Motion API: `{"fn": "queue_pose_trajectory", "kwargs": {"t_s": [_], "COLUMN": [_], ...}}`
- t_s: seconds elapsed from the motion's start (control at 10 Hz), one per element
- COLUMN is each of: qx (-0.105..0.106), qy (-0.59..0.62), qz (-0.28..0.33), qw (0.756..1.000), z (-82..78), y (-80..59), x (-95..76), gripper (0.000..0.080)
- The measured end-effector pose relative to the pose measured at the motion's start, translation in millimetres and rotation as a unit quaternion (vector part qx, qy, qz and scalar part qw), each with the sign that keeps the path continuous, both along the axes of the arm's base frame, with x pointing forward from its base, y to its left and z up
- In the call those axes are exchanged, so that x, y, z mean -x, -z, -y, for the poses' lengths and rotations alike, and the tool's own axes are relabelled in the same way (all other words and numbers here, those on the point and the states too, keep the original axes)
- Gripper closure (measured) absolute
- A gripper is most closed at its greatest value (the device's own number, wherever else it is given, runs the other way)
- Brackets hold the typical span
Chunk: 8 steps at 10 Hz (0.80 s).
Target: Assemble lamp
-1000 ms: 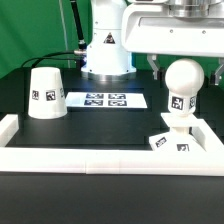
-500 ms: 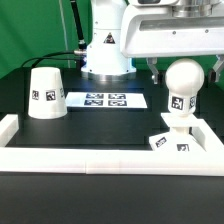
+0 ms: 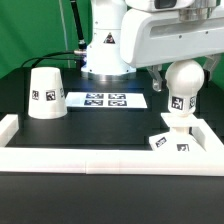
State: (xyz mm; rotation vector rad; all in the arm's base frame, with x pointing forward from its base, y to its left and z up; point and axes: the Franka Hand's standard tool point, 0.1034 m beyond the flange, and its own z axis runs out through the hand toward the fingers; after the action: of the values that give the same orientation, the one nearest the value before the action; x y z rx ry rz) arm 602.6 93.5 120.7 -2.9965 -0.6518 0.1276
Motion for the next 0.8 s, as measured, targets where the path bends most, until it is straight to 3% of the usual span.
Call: {"fn": "queue_pose_trajectory", "kwargs": {"t_s": [0.1, 0.2, 0.6, 0.8], "qx": [0.000, 0.001, 0.001, 0.005], "qy": [0.005, 0.005, 0.012, 0.125], "qz": [0.000, 0.000, -0.001, -0.005], "qw": [1.000, 1.000, 1.000, 0.992], "z": [-0.6, 0.0, 0.0, -1.5], "y": [0.0, 0.1, 0.1, 0.3], "x": [0.1, 0.0, 0.0, 3.1], "gripper": [0.0100, 0.0221, 0.0223, 0.0223]}}
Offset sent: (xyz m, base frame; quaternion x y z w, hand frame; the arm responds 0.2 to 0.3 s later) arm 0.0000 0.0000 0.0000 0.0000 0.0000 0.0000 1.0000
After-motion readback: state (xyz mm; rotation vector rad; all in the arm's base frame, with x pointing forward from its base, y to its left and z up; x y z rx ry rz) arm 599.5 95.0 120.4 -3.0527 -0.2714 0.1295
